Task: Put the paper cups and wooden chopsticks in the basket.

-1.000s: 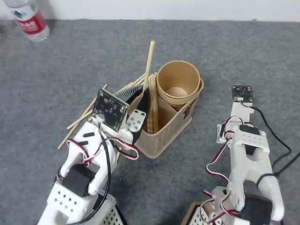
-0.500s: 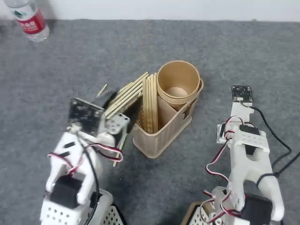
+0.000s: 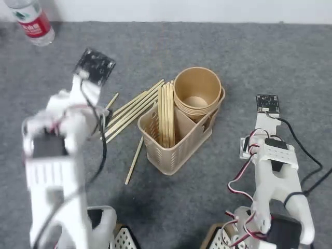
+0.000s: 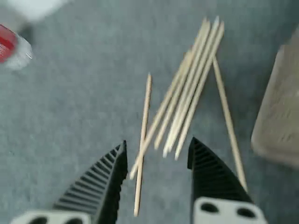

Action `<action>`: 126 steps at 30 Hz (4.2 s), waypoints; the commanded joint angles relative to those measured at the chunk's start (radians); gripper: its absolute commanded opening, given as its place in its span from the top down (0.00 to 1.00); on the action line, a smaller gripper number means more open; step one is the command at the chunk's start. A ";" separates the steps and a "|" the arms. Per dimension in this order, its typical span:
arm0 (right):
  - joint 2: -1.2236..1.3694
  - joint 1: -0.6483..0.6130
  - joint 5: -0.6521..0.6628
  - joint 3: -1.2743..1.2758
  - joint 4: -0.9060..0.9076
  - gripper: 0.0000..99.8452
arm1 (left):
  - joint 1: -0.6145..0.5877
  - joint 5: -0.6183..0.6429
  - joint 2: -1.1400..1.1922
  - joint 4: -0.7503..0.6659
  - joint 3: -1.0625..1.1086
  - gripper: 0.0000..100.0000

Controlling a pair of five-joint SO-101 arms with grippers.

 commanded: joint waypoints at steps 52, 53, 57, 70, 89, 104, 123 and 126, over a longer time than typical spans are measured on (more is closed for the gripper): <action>-0.031 -0.007 0.012 -0.002 -0.016 0.99 | -0.097 -0.325 1.461 0.146 -0.906 0.98; -0.031 -0.007 0.012 -0.002 -0.016 0.99 | -0.095 -0.354 1.475 0.175 -0.924 0.99; -0.031 -0.007 0.012 -0.002 -0.016 0.99 | -0.081 -0.394 1.507 0.292 -1.020 0.99; -0.031 -0.007 0.012 -0.002 -0.016 0.99 | -0.064 -0.310 1.381 0.506 -1.211 0.99; -0.031 -0.007 0.012 -0.002 -0.016 0.99 | 0.124 0.252 0.334 0.213 -0.591 0.99; -0.031 -0.007 0.012 -0.002 -0.016 0.99 | 0.474 0.546 -0.509 -0.365 0.051 0.99; -0.031 -0.002 0.012 -0.002 -0.016 0.99 | 0.480 0.807 -0.752 -1.000 0.805 0.99; -0.031 -0.002 0.012 -0.002 -0.016 0.99 | 0.497 0.798 -0.752 -0.925 0.817 0.99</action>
